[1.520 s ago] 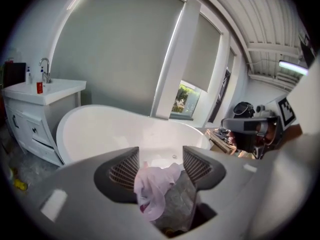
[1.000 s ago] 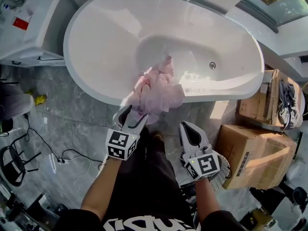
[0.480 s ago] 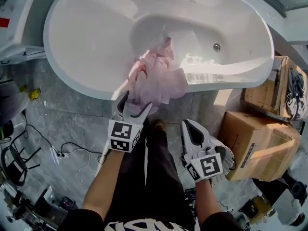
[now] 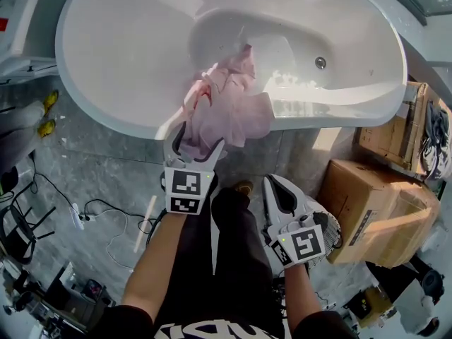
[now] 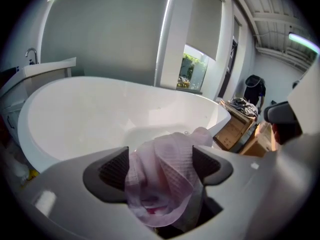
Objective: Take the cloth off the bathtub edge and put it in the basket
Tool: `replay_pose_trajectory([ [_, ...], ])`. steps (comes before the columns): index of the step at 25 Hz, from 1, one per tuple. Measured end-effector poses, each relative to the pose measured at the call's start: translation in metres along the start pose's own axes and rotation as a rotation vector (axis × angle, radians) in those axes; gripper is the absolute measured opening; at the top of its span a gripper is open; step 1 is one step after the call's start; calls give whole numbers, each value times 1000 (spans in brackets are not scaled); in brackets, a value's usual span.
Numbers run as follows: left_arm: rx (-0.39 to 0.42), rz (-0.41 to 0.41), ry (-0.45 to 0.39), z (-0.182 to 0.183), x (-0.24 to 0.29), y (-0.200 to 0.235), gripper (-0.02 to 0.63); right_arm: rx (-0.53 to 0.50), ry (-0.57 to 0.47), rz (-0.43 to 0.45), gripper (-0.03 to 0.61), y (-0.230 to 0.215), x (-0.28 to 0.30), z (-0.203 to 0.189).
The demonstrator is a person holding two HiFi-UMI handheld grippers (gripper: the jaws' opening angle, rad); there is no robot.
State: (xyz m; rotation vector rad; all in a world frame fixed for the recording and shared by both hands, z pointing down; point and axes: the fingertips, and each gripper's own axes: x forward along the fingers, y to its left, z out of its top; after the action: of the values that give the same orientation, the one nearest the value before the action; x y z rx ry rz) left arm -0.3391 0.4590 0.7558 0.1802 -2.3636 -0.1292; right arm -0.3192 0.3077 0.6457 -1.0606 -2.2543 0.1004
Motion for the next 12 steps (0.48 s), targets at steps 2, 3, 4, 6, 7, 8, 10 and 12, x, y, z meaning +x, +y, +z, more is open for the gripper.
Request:
replay_pose_trajectory([
  [2, 24, 6, 6, -1, 3, -4, 376, 3, 0, 2, 6, -3, -2, -1],
  [3, 42, 11, 8, -1, 5, -4, 376, 5, 0, 6, 6, -4, -2, -1],
  [4, 61, 17, 10, -1, 7, -4, 376, 7, 1, 9, 6, -4, -3, -2],
  [6, 90, 29, 12, -2, 11, -3, 376, 13, 4, 9, 6, -7, -5, -5],
  [7, 97, 34, 12, -2, 12, -3, 376, 16, 6, 6, 6, -9, -6, -6],
  [8, 101, 41, 11, -2, 13, -3, 376, 20, 7, 4, 6, -11, -7, -8],
  [10, 108, 51, 8, -2, 13, -3, 376, 25, 5, 0, 6, -14, -8, -9],
  [12, 119, 47, 6, -3, 14, -4, 370, 29, 6, -1, 6, -16, -9, -11],
])
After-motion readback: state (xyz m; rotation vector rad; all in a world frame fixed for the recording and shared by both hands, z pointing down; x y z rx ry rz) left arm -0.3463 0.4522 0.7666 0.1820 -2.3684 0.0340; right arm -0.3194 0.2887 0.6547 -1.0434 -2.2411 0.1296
